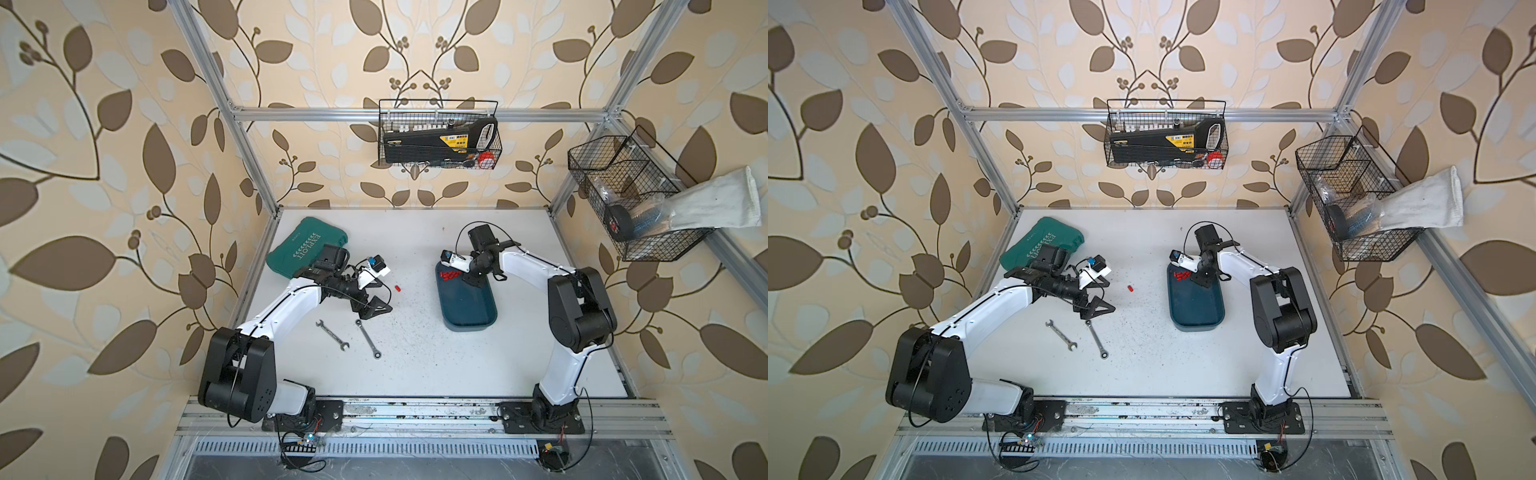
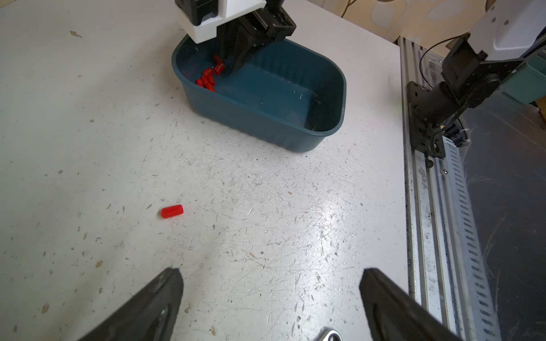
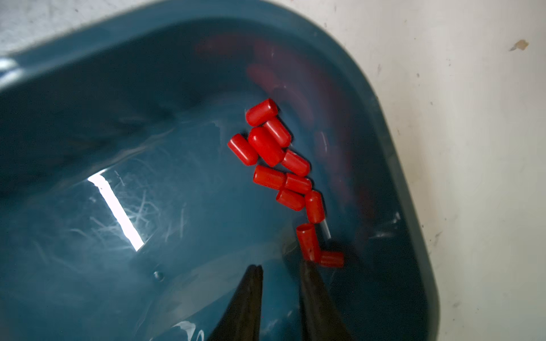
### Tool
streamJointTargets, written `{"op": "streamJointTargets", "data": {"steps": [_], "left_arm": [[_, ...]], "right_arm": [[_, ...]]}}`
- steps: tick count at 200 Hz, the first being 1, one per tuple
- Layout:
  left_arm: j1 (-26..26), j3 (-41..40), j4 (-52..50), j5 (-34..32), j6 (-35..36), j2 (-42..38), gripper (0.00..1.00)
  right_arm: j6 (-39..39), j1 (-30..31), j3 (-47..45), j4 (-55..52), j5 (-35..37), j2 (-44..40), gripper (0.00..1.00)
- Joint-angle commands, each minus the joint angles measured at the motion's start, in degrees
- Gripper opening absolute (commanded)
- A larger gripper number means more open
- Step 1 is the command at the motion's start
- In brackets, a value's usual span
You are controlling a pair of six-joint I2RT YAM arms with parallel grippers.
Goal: Take the screw protection sleeves out of the storage box
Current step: Pick up the screw protection sleeve from the storage box.
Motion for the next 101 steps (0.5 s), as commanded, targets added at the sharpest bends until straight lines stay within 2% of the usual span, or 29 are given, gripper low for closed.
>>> {"op": "streamJointTargets", "data": {"steps": [1, 72, 101], "left_arm": [[0.83, 1.90, -0.92, 0.17, 0.82, -2.01, 0.99], [0.84, 1.74, -0.95, 0.52, 1.13, -2.01, 0.99], [0.84, 1.83, -0.99, 0.52, 1.11, -2.04, 0.99]], "right_arm": [[-1.20, -0.01, 2.94, -0.88, 1.57, 2.56, 0.30], [-3.35, -0.02, 4.69, -1.57, 3.40, 6.49, 0.32], [-4.25, -0.05, 3.58, -1.58, 4.24, 6.78, 0.27]]}}
